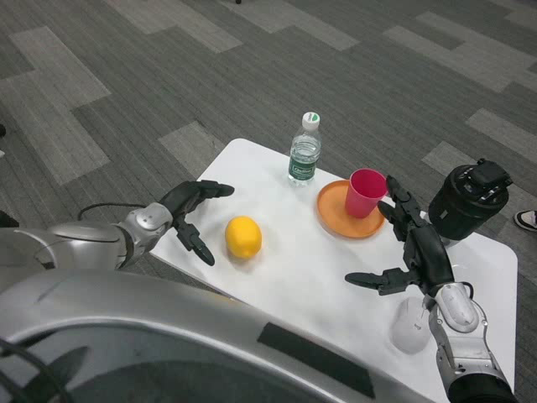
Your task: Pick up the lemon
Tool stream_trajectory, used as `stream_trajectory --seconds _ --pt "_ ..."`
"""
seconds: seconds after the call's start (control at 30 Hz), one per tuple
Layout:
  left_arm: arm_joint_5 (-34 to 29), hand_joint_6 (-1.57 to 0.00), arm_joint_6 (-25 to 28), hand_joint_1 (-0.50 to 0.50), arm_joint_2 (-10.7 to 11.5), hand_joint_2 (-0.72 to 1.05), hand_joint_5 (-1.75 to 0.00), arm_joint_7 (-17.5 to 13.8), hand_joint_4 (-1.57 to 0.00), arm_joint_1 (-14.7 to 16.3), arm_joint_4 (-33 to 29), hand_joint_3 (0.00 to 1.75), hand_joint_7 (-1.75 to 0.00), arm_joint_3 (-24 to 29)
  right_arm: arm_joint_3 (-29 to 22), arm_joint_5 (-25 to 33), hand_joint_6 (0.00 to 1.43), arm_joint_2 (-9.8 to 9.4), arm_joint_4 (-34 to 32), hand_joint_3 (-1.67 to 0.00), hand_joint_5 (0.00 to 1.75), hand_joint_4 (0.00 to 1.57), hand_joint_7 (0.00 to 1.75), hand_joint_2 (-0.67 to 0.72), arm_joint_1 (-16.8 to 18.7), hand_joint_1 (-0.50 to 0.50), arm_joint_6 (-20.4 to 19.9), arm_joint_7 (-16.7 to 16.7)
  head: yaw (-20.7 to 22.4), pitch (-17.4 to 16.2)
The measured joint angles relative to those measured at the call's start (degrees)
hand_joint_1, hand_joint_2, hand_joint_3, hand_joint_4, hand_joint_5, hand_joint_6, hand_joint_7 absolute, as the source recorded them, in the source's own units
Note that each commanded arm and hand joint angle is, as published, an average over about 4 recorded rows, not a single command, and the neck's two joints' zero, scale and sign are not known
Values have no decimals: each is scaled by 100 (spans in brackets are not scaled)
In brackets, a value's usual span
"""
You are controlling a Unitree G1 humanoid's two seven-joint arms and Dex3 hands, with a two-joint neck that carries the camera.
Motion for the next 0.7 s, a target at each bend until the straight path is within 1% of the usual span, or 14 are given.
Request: stream_trajectory --seconds 0.2,0.37,0.43,0.6,0.7 --pt "-12 -67 249 50 -121 -28 -10 97 -26 -125 93 9 0 -63 19 1 0 -1 -1 -40 48 0 0 -3 0 -4 2 0 -18 15" --pt "-20 -65 383 50 -272 -28 -10 226 -26 -200 121 9 0 -71 23 2 0 -1 -5 -40 48 0 0 -3 0 -4 2 1 -27 43" --pt "-19 -65 422 50 -298 -28 -10 258 -26 -222 123 9 0 -93 27 2 0 0 -5 -40 48 0 0 -3 0 -6 3 2 -32 46" --pt "-16 -65 469 50 -342 -28 -10 323 -26 -260 128 9 0 -166 29 3 0 -1 -6 -40 48 0 0 -3 0 -4 3 2 -45 49" --pt "-12 -63 524 50 -389 -28 -10 381 -29 -316 141 9 0 -319 30 4 0 -1 -8 -40 48 0 0 -3 0 -4 3 3 -42 51"
